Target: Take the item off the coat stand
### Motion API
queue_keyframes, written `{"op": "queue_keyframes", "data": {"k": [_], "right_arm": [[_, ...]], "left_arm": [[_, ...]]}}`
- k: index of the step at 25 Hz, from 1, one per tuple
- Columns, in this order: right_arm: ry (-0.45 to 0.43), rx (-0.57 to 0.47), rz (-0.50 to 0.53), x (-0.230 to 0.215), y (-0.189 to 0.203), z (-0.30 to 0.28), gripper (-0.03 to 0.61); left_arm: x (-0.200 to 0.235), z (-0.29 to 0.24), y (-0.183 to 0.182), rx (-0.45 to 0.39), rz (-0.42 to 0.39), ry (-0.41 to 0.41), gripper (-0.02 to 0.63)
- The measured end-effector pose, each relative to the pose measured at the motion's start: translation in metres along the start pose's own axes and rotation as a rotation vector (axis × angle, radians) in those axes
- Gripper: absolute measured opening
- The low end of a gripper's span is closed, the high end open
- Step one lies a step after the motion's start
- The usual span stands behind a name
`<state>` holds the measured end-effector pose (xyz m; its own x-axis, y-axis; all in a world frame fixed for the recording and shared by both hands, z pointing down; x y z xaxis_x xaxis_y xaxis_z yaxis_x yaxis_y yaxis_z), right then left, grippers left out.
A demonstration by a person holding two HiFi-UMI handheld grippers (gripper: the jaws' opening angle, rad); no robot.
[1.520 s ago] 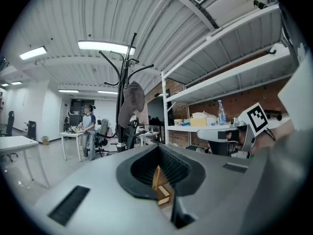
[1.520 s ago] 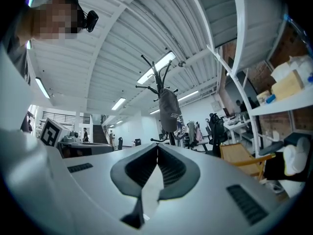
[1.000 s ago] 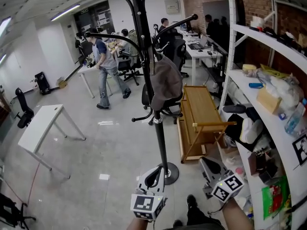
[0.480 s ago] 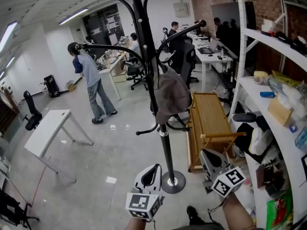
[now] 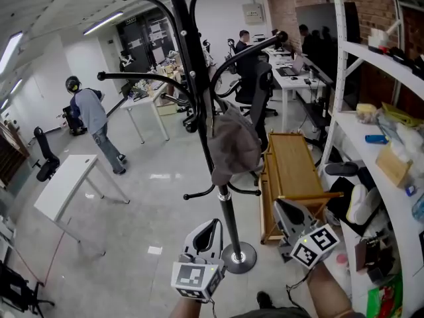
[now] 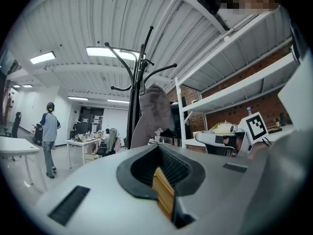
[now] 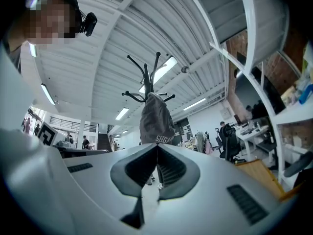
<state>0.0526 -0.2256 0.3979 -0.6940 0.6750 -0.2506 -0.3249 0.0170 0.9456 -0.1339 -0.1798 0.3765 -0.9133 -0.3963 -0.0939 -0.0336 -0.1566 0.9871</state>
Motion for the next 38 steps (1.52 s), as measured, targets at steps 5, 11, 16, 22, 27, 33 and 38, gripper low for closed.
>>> {"op": "queue_keyframes", "data": {"k": [5, 11, 16, 22, 27, 33, 38], "right_arm": [[-0.045, -0.005, -0.01, -0.006, -0.011, -0.017, 0.006], [-0.043, -0.024, -0.011, -0.015, -0.024, -0.033, 0.008], [-0.054, -0.049, 0.013, -0.018, -0.04, -0.044, 0.008], [-0.049, -0.076, 0.05, -0.029, -0.063, -0.052, 0.009], [-0.074, -0.092, 0.066, -0.03, -0.077, -0.059, 0.063], [-0.119, -0.042, 0.135, -0.021, -0.081, -0.077, 0.155], [-0.153, -0.032, 0.179, -0.012, -0.086, -0.092, 0.201]], "left_arm": [[0.004, -0.013, -0.008, -0.012, -0.01, -0.02, 0.006], [0.01, -0.029, -0.023, -0.037, -0.038, -0.042, 0.006], [0.014, -0.037, -0.033, -0.052, -0.046, -0.059, 0.006], [0.017, -0.043, -0.034, -0.048, -0.047, -0.074, 0.006], [0.019, -0.047, -0.039, -0.05, -0.049, -0.078, 0.006], [0.02, -0.056, -0.043, -0.053, -0.058, -0.076, 0.008], [0.022, -0.064, -0.047, -0.062, -0.064, -0.075, 0.006]]}}
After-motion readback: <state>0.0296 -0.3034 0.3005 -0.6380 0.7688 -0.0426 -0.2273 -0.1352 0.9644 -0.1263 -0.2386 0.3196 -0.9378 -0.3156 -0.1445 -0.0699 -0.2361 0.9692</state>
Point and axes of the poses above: the fingertips, and each gripper's own axes: z backward along the fingers, x to its left, y out of its underside, the point moved 3 cm from there along z, backward along the fingers, and after that the axes turned 5 degrees about -z, right-handed, at the moved point
